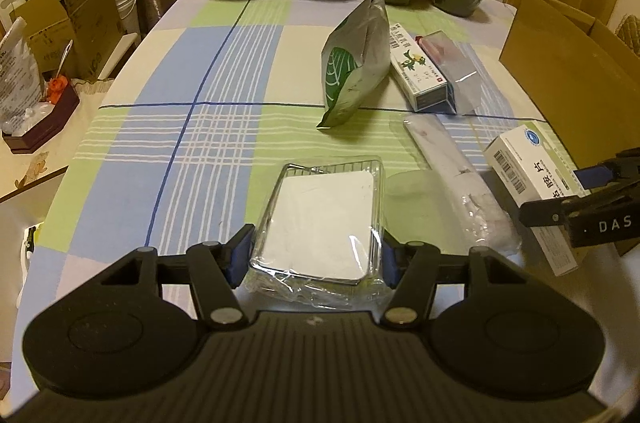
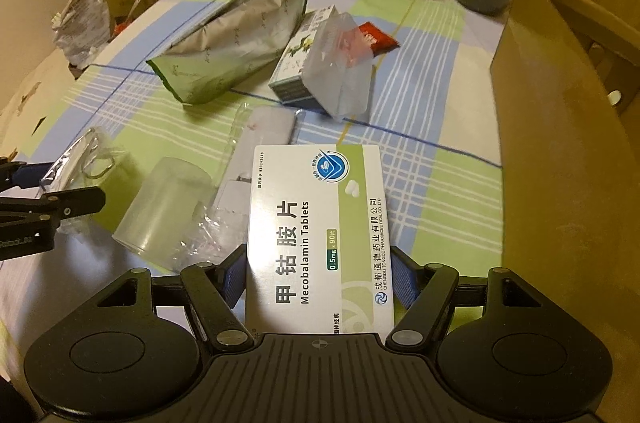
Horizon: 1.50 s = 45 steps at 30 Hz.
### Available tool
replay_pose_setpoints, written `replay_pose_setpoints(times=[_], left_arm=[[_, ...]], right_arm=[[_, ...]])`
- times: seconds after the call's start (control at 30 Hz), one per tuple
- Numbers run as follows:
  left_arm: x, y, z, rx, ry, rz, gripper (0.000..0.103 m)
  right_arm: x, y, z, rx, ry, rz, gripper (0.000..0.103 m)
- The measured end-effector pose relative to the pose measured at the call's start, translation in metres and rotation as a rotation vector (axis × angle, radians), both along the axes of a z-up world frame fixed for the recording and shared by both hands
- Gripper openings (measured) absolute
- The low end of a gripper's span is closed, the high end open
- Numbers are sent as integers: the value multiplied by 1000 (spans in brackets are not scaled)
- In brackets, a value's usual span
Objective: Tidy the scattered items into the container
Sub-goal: 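Carry the wrapped tray with the left tool while the right tool carries the Mecobalamin box to the cardboard box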
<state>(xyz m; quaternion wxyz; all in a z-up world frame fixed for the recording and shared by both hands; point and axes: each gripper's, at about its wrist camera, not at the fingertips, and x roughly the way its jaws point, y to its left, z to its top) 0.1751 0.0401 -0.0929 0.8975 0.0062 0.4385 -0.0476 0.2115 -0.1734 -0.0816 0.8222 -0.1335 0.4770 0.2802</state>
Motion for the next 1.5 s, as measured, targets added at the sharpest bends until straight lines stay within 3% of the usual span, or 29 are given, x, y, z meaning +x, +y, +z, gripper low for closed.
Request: replay_pose_setpoints(times=[0.2,0.6,0.83,1.2,1.5], left_arm=[[-10,0,17,6,-1,-5,56],[-51,-20,58,-37,-16,-3,56],[-67,-43,85,-53,-53,-37,56],[-58,-110,124,-89,-118,-159,56],[-43,-190,147,-123,-160,-298,56]], right_arm=[[-19,-4,15,19,-63,-9,73],[-69,-28,42,99,-82,-70,73],[-84,-45,73,143,-121,-109,73],[-62,-124,153,167,-285,-256,73],[-31,-192,158,121,-267,-362,73]])
